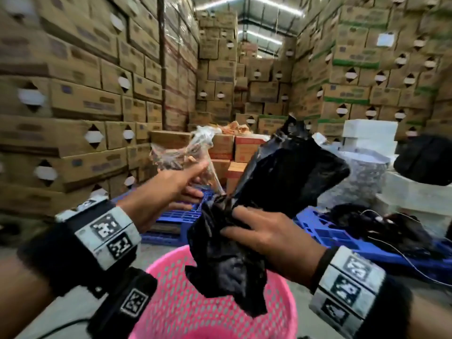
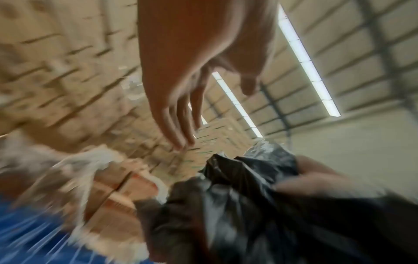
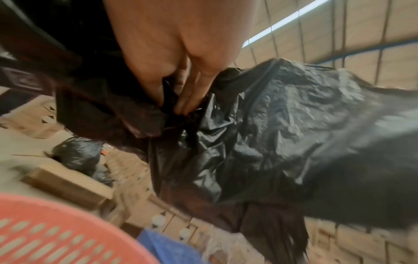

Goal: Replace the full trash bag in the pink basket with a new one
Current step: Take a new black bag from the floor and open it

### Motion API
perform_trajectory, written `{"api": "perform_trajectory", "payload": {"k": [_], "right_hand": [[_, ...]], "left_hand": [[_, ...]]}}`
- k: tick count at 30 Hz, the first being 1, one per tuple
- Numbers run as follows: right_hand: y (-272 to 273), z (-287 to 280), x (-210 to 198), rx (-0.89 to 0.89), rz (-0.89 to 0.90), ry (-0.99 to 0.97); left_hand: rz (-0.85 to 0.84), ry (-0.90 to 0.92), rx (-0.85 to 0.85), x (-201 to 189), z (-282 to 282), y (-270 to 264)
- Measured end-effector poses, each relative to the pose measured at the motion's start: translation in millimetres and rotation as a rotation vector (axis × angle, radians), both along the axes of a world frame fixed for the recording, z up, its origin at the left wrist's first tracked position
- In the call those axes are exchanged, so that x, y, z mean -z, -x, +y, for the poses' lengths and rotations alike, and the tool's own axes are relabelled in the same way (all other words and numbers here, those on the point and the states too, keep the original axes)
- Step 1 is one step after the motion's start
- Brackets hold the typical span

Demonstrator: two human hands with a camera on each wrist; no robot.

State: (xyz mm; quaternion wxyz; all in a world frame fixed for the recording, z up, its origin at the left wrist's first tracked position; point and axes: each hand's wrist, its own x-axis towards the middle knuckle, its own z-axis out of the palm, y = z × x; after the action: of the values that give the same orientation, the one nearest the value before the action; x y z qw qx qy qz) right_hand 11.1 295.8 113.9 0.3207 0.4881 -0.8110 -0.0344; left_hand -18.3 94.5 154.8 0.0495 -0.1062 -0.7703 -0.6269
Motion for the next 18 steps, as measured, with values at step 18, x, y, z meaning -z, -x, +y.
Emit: {"api": "perform_trajectory", "payload": {"k": [18], "right_hand": [[42, -1, 39, 0.199, -0.301, 0.737]], "left_hand": [[0.4, 0.482, -0.319, 121, -12, 27]]}}
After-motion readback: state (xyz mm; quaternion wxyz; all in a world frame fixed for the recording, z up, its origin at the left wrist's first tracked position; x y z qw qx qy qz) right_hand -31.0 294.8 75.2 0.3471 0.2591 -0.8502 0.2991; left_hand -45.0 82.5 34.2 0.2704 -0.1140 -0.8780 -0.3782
